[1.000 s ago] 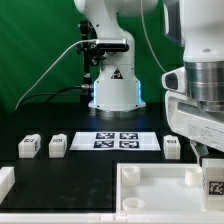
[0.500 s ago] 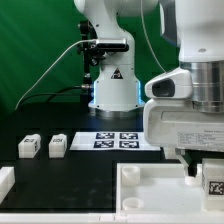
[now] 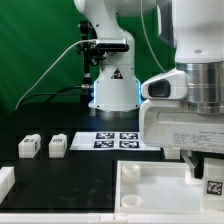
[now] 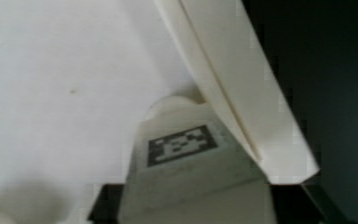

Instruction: Assemble one leg

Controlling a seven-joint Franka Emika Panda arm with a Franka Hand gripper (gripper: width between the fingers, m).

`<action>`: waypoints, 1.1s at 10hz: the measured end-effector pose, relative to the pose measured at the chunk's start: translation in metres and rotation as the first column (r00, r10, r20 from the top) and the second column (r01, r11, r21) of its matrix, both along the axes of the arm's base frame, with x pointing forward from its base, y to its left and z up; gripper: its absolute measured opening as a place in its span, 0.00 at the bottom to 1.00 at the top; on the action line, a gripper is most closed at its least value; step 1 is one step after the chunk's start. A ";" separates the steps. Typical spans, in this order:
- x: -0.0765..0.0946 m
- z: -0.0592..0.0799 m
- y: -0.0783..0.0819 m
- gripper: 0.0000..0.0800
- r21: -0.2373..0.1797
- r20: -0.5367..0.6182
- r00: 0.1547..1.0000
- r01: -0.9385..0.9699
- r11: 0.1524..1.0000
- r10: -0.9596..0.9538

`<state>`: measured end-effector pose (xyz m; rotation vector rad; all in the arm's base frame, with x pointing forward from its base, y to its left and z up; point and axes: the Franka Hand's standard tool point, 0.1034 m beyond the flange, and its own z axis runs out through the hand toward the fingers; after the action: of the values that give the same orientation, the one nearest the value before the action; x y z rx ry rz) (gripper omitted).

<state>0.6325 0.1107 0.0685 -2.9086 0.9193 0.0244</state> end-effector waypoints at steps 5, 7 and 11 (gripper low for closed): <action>-0.001 0.000 -0.014 0.42 -0.031 -0.020 0.993 0.113 0.993 -0.114; -0.001 0.000 -0.015 0.42 -0.031 -0.020 0.993 0.111 0.993 -0.112; -0.001 0.000 -0.015 0.75 -0.031 -0.019 0.994 0.111 0.993 -0.112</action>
Offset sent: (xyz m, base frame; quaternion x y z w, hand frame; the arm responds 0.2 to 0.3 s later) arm 0.0000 0.0000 0.0000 0.0000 0.0000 0.0000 1.0000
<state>0.6315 0.0958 0.0682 -2.8841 1.0931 0.0336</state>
